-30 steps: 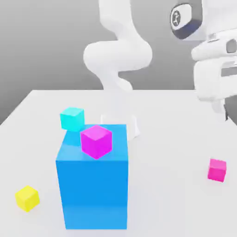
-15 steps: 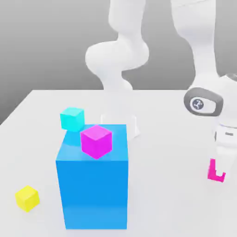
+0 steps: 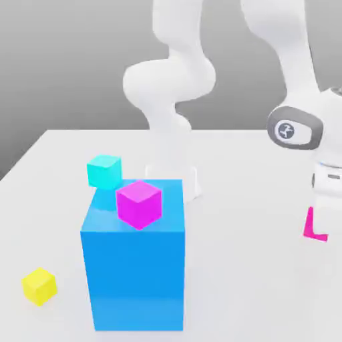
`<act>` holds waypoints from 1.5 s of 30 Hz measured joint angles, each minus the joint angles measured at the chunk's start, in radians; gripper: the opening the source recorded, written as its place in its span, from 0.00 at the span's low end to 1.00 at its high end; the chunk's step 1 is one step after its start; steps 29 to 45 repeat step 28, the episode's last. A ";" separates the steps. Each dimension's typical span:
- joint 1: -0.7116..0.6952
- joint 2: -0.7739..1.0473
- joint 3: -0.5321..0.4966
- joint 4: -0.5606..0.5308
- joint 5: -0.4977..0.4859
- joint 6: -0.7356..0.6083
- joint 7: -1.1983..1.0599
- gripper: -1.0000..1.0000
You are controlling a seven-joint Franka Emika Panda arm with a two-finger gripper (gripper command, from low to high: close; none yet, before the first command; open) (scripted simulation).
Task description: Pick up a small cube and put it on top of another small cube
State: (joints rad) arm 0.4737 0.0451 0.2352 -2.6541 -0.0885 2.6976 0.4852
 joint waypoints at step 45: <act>-0.567 -0.667 -0.490 -0.065 -0.078 -0.593 -0.280 1.00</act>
